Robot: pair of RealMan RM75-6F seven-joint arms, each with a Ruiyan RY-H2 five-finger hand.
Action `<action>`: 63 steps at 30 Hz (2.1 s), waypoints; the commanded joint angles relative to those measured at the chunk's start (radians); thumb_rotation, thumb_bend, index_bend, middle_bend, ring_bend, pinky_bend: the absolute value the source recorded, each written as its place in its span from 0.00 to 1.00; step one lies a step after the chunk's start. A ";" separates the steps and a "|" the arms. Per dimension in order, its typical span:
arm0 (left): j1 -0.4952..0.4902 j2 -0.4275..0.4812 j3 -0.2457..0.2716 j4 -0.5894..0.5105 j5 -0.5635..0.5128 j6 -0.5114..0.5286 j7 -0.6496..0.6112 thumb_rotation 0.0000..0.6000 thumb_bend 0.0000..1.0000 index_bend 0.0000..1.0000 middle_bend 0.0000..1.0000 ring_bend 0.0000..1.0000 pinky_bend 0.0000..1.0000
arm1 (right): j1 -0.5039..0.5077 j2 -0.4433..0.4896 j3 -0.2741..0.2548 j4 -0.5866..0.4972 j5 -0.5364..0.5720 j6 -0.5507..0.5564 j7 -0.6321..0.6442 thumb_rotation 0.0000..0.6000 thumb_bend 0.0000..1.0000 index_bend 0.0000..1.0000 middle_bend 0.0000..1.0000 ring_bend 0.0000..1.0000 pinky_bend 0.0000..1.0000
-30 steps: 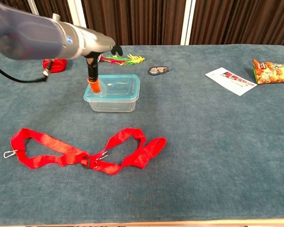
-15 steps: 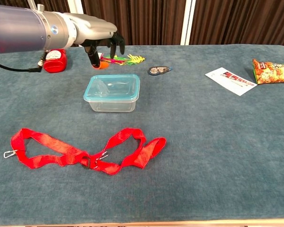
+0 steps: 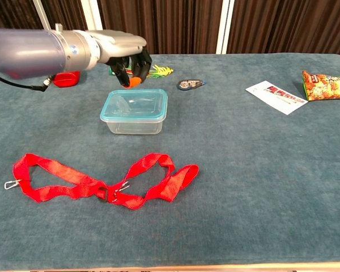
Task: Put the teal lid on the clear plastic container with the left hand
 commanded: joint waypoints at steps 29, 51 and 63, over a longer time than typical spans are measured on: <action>-0.054 -0.161 -0.004 0.181 -0.065 -0.007 0.147 1.00 0.49 0.60 0.50 0.32 0.28 | -0.003 0.008 0.003 -0.012 0.015 -0.007 0.010 1.00 0.39 0.06 0.04 0.02 0.00; -0.083 -0.216 -0.033 0.239 -0.093 -0.046 0.167 1.00 0.49 0.61 0.50 0.32 0.28 | -0.003 0.010 0.004 -0.014 0.021 -0.010 0.010 1.00 0.39 0.06 0.04 0.02 0.00; -0.084 -0.217 -0.030 0.242 -0.128 -0.040 0.199 1.00 0.49 0.61 0.50 0.32 0.27 | -0.003 0.011 0.003 -0.017 0.020 -0.010 0.011 1.00 0.39 0.06 0.04 0.02 0.00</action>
